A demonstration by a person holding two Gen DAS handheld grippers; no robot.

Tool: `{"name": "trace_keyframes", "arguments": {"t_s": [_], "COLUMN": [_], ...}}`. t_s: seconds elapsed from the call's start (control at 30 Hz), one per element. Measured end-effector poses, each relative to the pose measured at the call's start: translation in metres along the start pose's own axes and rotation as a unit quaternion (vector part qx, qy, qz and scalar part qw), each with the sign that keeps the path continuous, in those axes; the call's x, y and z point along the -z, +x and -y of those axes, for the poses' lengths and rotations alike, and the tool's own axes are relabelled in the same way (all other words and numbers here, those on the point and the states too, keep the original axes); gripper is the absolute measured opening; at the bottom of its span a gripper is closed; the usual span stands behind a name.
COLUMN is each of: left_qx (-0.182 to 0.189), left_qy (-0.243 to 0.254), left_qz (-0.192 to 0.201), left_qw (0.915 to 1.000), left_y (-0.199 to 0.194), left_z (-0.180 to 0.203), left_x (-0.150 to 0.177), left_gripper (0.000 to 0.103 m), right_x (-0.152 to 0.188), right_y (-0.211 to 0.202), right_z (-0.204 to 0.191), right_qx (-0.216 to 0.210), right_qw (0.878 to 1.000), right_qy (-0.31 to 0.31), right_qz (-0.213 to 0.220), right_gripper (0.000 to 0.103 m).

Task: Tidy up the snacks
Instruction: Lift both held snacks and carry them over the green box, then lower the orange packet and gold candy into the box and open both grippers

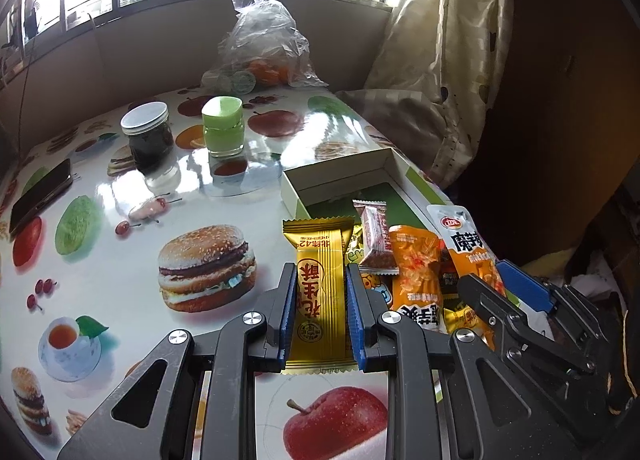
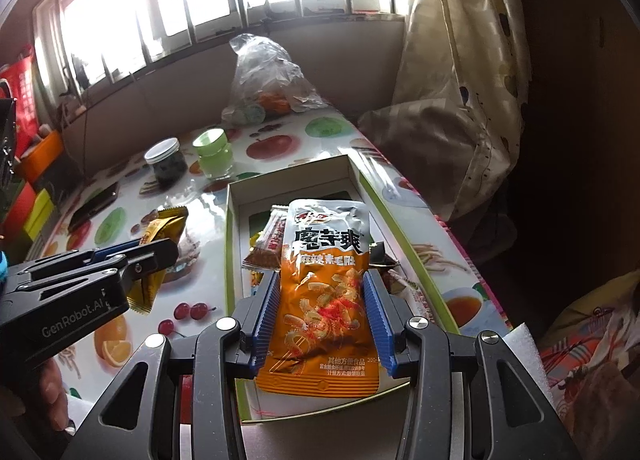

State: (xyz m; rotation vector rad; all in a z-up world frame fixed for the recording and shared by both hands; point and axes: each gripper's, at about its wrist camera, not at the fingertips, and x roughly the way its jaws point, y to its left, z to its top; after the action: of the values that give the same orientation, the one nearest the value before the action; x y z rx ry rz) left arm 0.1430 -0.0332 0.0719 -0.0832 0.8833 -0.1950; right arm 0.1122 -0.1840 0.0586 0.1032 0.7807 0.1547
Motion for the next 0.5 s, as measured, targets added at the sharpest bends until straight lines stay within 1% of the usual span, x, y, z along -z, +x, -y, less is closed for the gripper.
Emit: {"name": "trace_keyframes", "arguments": {"t_s": [0.3,0.5], "left_qx": [0.026,0.033], "left_qy": [0.004,0.002], "left_qz": [-0.012,-0.029], "left_qw": [0.9996,0.999], "left_y": [0.024,0.049], "left_z": [0.01,0.012], "left_x": [-0.02,-0.032], "left_gripper": [0.024,0.024], "right_x": [0.001,0.002], "right_y": [0.009,0.022], "right_z": [0.017,0.025], "right_qx": [0.018,0.026], "right_qw": [1.0,0.999], "right_qy": [0.012,0.014], "right_qz": [-0.012,-0.025], "right_gripper": [0.042,0.042]}}
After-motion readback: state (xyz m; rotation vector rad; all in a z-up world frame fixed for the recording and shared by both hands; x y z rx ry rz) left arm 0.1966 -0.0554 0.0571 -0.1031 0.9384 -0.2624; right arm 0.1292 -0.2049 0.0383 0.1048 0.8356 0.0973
